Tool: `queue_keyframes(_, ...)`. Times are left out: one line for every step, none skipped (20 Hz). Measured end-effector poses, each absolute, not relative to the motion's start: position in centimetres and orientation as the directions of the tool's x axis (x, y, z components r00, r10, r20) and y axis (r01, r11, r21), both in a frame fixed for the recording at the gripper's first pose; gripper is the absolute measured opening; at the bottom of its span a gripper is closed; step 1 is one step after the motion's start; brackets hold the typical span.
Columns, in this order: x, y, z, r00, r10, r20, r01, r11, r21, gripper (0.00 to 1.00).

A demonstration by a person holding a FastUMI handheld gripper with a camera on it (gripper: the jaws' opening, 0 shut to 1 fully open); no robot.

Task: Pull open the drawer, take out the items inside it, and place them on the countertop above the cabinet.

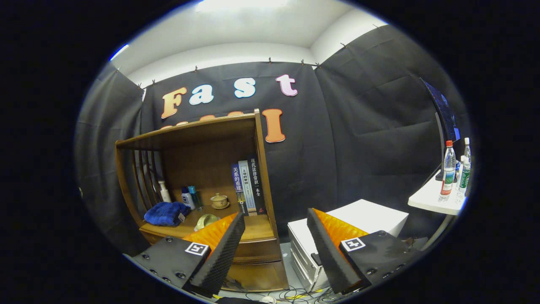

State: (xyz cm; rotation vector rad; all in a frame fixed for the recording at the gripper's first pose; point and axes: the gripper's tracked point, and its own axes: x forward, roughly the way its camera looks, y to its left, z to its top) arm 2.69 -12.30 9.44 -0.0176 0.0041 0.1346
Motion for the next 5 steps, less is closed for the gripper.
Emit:
queue_keyframes(2.61, -12.36, 9.43, 0.991, 0.132, -0.004, -0.132, 0.991, -0.026, 0.98)
queue_keyframes(2.53, -12.35, 9.55, 0.991, 0.133, -0.002, -0.133, 0.990, -0.036, 0.98)
queue_keyframes(2.35, -12.35, 9.50, 0.991, 0.133, -0.004, -0.133, 0.990, -0.047, 0.98)
queue_keyframes(2.42, -12.25, 9.33, 0.991, 0.134, -0.005, -0.134, 0.989, -0.056, 0.98)
queue_keyframes(2.39, -12.09, 9.08, 0.990, 0.139, -0.006, -0.140, 0.988, -0.062, 0.98)
